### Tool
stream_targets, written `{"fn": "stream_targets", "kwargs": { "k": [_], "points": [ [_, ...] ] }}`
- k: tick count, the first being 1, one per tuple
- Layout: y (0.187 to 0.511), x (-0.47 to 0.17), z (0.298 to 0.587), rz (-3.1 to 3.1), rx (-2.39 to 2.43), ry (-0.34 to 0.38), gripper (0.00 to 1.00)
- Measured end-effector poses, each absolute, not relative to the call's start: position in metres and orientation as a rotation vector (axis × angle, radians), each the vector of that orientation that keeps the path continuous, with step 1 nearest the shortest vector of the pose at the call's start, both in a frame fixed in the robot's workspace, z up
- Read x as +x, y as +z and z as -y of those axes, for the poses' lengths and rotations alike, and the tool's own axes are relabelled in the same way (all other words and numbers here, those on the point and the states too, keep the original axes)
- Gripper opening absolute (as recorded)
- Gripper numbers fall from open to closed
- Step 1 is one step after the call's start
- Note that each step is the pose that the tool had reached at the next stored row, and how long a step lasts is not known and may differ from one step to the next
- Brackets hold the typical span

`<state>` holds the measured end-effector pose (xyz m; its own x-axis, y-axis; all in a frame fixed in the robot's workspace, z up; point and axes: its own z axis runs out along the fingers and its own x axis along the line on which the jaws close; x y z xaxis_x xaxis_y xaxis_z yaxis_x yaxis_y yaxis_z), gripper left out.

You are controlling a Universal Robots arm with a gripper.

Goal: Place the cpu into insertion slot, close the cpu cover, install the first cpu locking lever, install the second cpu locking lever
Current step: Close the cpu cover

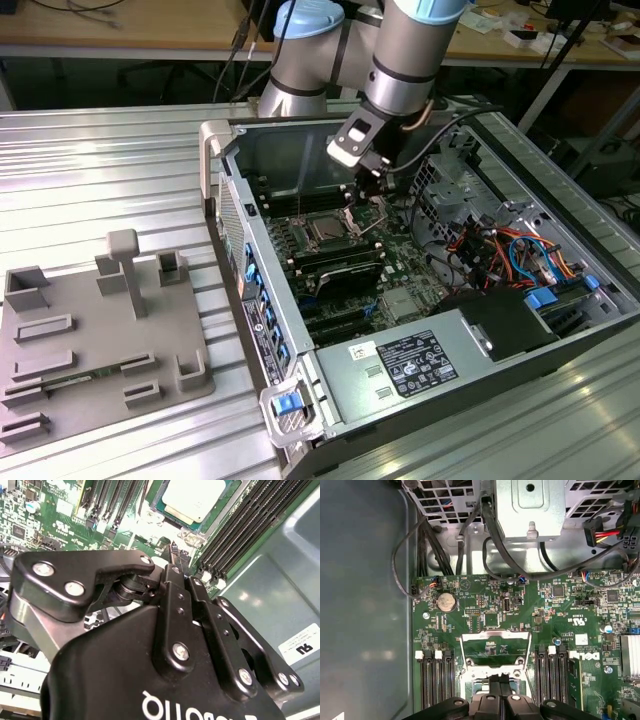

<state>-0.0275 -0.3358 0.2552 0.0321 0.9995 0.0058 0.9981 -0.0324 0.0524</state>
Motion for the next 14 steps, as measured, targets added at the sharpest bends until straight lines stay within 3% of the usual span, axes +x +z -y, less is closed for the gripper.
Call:
{"fn": "stream_targets", "kwargs": {
  "k": [14],
  "points": [
    [0.265, -0.012, 0.336, -2.161, 2.232, 0.063, 0.11]
  ]
}}
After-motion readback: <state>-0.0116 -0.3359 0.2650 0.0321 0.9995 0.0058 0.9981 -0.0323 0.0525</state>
